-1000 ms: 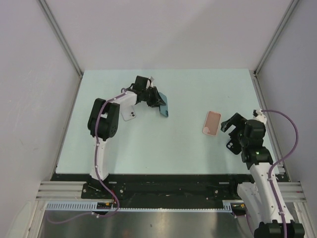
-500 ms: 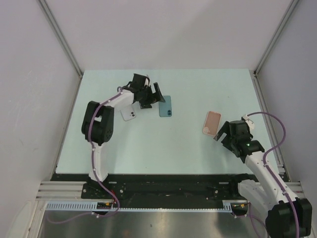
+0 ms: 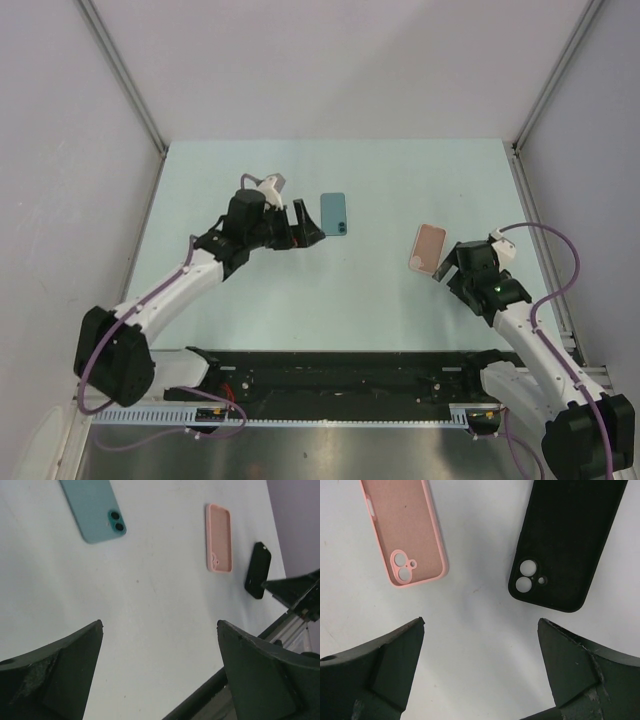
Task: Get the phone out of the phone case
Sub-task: Reset both arms
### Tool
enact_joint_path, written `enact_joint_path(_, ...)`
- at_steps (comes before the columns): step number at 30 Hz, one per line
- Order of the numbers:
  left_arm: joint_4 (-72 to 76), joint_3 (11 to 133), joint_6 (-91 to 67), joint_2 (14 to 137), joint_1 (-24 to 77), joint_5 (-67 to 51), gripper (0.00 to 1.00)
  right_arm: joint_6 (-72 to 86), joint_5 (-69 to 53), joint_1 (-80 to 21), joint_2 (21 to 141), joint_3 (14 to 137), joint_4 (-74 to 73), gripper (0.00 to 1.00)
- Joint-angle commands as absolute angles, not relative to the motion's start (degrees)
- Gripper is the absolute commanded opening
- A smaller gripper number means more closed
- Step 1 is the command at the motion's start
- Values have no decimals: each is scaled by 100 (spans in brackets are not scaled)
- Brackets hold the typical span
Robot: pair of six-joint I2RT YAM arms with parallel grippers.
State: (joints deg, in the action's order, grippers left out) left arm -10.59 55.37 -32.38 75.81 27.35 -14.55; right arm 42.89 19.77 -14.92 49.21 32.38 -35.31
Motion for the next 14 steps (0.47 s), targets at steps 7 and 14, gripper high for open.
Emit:
enact_joint_path(7,-1687,3991,-3076,5697,2751,-870,100,4157,2575,-1512,4904,3647,-3507,100)
enact_joint_path(14,-1468,3639,-3410,5159,2751,-1090,100,4307,2619,-1512,4737,3647,-3507,100)
